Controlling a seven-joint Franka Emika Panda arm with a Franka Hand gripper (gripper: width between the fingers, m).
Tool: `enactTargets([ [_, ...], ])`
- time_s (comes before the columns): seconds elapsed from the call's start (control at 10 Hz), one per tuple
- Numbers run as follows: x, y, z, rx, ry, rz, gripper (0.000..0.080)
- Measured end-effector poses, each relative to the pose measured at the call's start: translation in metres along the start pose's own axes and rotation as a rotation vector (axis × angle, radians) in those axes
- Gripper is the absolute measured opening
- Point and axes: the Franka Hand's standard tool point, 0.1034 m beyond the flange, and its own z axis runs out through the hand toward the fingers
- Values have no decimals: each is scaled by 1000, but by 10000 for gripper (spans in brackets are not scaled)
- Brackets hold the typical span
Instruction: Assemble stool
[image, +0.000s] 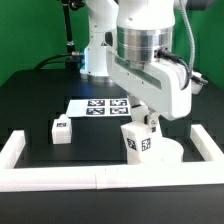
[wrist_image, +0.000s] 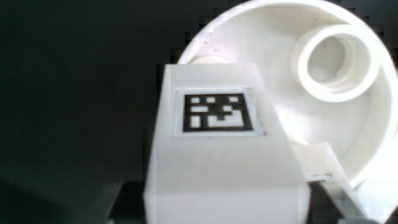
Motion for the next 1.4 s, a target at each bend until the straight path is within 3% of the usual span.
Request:
enactTargets([
  [0.6,-10,3,1,-7,-17,496,337],
  [0.9,-32,2,4,67,-36,844,337],
  [1.1,-41,0,5,113,-67,907,337],
  [1.3,-47,-3,5,125,-82,914,337],
  [1.4,-47,-3,6,125,-82,904,412],
])
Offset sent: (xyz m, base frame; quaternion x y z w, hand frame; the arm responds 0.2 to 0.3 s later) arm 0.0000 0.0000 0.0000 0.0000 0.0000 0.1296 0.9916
